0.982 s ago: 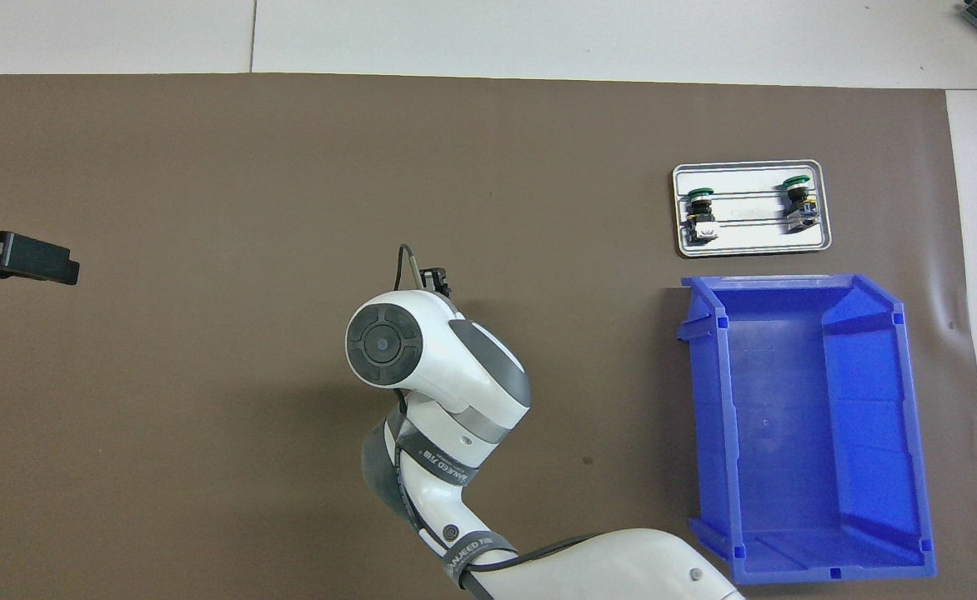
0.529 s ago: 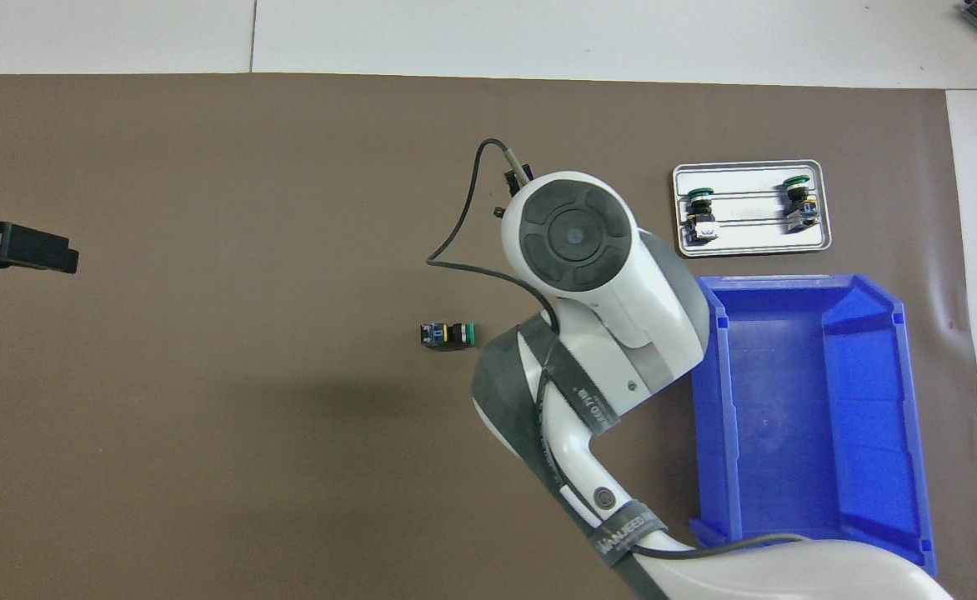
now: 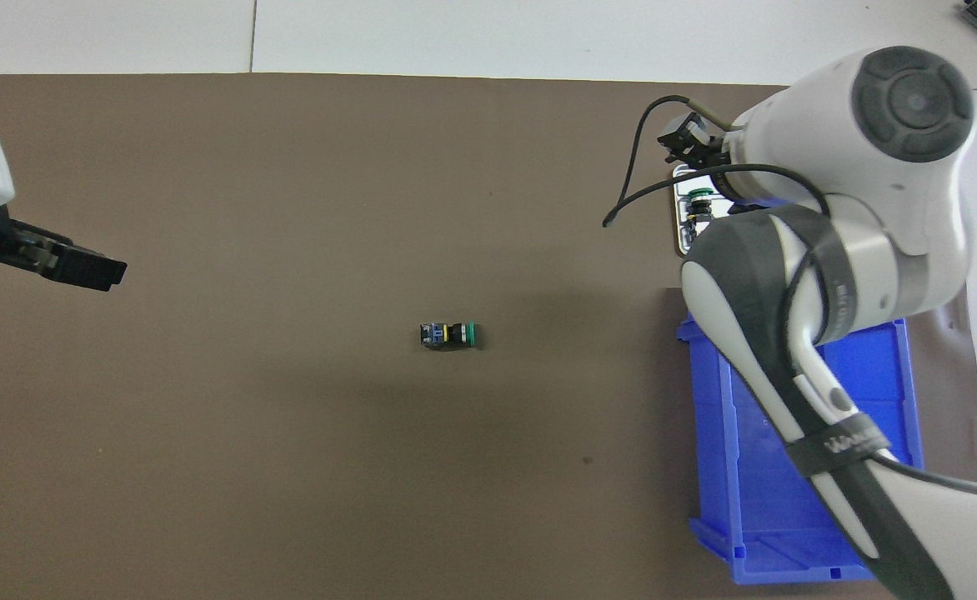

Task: Place and press button with both arms
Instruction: 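Withdraw the right gripper while the left gripper reaches toward the button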

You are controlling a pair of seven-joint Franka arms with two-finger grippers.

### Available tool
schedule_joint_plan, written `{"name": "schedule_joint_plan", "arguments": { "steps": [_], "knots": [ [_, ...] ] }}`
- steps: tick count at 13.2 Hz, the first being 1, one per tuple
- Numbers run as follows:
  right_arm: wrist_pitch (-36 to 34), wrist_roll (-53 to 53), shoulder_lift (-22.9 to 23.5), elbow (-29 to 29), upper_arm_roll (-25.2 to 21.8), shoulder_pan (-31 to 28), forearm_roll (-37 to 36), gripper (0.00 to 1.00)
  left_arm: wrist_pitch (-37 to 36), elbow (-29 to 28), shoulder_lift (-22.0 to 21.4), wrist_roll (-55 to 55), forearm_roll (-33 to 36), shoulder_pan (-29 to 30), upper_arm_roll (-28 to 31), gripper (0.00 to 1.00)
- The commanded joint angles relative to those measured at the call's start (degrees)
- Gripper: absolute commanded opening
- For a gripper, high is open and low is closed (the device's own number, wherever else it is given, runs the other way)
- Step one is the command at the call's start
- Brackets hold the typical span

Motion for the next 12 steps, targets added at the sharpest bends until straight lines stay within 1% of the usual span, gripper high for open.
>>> {"name": "schedule_joint_plan", "arguments": {
  "steps": [1,4,5,6,7,9,11,12],
  "knots": [
    [-2.79,-12.26,-4.05,-1.69,0.89,-5.08,1.55,1.0,3.99,-5.56,-2.33,7.09,0.03,-5.22,0.51,1.0],
    [-7.0,-23.08,-8.18,-1.34,0.89,-9.3,1.55,1.0,9.6,-8.72,-1.63,11.42,-0.06,-11.28,0.51,1.0],
    [-9.28,-25.89,-9.5,-0.99,0.89,-10.88,1.55,1.0,12.24,-10.65,-1.36,12.39,-0.06,-13.48,0.51,1.0],
    [-12.0,-29.4,-10.82,-0.55,0.71,-12.29,1.55,1.0,14.35,-12.07,-0.93,15.88,-0.06,-14.98,0.51,1.0],
    [-14.46,-33.26,-12.05,-0.2,0.45,-13.44,1.55,1.0,15.33,-12.86,-0.05,19.48,-0.06,-16.47,0.51,1.0],
    [-19.21,-38.82,-14.42,0.16,0.27,-15.55,1.55,1.0,19.36,-14.7,3.54,21.09,-0.15,-20.94,0.51,1.0],
    [-23.35,-41.64,-15.84,-0.71,0.27,-15.82,0.68,1.0,25.85,-19.17,4.35,21.45,-0.06,-23.85,0.51,1.0],
    [-26.32,-42.61,-16.62,-0.72,0.36,-16.08,0.67,1.0,31.28,-22.85,4.18,23.1,-0.06,-26.3,0.51,1.0]
  ]
}}
